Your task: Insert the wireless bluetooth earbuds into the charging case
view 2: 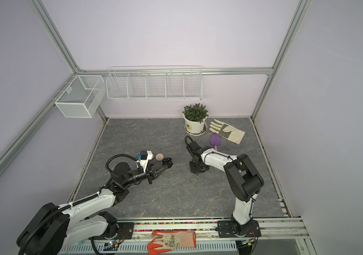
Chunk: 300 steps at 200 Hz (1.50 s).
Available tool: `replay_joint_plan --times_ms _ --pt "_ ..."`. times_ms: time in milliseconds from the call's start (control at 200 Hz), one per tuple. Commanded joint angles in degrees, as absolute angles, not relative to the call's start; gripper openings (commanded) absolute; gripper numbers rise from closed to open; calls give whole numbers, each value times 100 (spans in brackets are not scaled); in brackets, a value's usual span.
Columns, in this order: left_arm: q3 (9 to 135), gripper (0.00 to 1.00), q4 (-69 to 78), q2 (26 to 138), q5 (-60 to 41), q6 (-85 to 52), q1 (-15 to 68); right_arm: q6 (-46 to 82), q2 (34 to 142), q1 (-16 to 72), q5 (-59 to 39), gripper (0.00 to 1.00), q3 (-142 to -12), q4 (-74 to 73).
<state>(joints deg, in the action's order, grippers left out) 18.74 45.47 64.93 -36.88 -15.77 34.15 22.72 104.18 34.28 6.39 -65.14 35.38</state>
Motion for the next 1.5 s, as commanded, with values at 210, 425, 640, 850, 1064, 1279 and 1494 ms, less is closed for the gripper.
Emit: replay_joint_plan --times_ms 210,425,640,850,1064,1279,1494 --pt "1802 0 4566 6388 -3543 -1614 3428 2194 10226 3528 597 21 -6592 3471" --pt "1810 0 4699 6444 -3467 -1627 3419 1948 9958 3597 681 20 -6601 3338" --pt "1922 0 4845 6670 -3556 -1551 3419 1657 9390 3671 797 19 -6669 3307" --pt "2029 0 5325 7154 -3968 -1468 3410 1124 8284 3906 1134 19 -6852 3557" --pt "2048 0 6421 7732 -4216 -1545 3401 605 7444 4339 1138 18 -7145 3554" --pt "2127 0 7393 8181 -4320 -1920 3386 515 7391 4972 1157 18 -7646 3588" --pt "2163 0 7245 8049 -4362 -1747 3375 279 7409 5401 1037 18 -7627 3287"
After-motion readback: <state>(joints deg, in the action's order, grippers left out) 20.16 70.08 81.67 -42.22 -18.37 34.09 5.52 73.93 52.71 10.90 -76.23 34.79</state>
